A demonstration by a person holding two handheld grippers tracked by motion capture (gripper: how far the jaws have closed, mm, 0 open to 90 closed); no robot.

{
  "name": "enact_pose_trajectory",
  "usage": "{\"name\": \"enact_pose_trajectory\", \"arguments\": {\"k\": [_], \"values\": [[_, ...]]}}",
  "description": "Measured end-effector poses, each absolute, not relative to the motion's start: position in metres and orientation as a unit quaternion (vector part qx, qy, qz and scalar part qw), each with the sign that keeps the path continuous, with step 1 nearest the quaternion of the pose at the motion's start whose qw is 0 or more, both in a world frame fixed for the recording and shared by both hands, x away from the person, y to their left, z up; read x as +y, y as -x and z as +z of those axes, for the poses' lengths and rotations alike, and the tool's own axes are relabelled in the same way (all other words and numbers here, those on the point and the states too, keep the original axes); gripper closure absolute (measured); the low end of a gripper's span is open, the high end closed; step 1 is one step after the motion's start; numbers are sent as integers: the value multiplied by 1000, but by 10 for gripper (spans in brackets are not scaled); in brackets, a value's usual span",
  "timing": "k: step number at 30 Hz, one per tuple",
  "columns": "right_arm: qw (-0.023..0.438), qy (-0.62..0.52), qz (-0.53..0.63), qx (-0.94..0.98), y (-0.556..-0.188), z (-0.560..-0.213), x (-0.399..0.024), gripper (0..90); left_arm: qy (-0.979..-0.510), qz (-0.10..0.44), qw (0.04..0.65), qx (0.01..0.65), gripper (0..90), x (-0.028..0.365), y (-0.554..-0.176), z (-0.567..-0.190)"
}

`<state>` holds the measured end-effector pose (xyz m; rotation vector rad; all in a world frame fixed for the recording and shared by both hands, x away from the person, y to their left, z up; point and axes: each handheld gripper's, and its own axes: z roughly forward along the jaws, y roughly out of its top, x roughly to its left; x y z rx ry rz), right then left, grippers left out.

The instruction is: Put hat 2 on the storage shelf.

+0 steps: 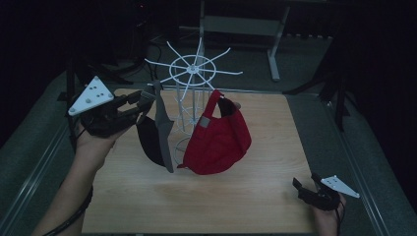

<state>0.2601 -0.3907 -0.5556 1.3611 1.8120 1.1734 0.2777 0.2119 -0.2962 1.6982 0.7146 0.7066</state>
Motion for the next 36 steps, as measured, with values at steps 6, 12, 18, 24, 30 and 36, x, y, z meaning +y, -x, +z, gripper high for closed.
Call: {"name": "enact_pose_trajectory", "arguments": {"k": [6,12,18,24,30,36], "values": [[291,-511,439,680,-260,-555,-390,175,-717,294,555,303,665,219,-269,-308],[290,-511,438,680,-260,-555,-390,175,-715,292,559,302,647,224,-258,-319],[291,-511,438,680,-260,-556,-390,175,-717,290,556,303,637,230,-250,-332],[293,-510,437,681,-260,-556,-390,175,-716,280,558,314,629,237,-248,-350],[294,-510,436,681,-260,-556,-389,175,-716,276,553,324,628,246,-245,-370],[294,-509,436,681,-260,-556,-389,175,-713,279,552,331,610,253,-243,-385]]}}
